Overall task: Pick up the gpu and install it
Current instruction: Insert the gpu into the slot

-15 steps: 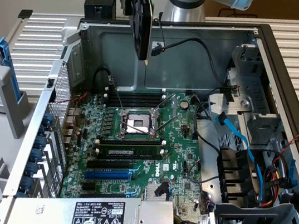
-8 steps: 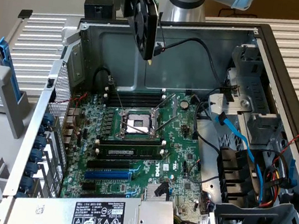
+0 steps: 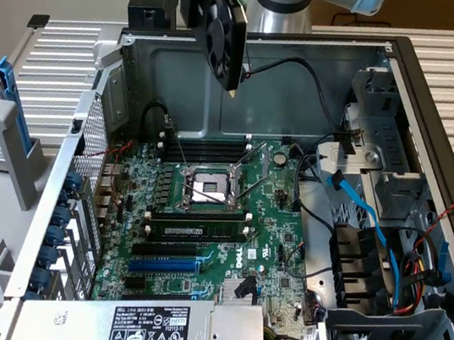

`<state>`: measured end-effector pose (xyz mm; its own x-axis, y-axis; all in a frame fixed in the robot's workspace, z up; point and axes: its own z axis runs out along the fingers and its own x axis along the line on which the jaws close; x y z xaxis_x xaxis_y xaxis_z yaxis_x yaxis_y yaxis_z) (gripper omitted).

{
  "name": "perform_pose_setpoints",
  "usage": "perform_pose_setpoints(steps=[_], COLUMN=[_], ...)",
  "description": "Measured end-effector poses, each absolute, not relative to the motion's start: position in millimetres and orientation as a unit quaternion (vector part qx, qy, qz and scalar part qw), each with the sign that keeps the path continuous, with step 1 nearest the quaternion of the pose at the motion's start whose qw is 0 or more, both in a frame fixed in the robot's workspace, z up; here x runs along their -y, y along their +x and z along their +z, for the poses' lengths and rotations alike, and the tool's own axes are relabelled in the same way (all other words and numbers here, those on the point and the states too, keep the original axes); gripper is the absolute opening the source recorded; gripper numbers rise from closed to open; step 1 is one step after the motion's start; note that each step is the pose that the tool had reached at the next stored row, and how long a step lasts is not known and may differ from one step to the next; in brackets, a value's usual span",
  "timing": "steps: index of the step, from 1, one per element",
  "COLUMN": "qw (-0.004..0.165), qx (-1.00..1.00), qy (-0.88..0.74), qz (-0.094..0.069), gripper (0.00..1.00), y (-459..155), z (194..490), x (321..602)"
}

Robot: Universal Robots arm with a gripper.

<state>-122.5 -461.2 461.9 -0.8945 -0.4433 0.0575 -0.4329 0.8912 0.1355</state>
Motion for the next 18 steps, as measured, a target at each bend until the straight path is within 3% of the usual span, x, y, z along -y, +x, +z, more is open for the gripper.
perform_pose_setpoints(steps=[18], qw=[0.051], qx=[0.922], qy=[0.381], qz=[-0.057], gripper=[0.29], y=[-122.5], z=[461.7], x=[461.2])
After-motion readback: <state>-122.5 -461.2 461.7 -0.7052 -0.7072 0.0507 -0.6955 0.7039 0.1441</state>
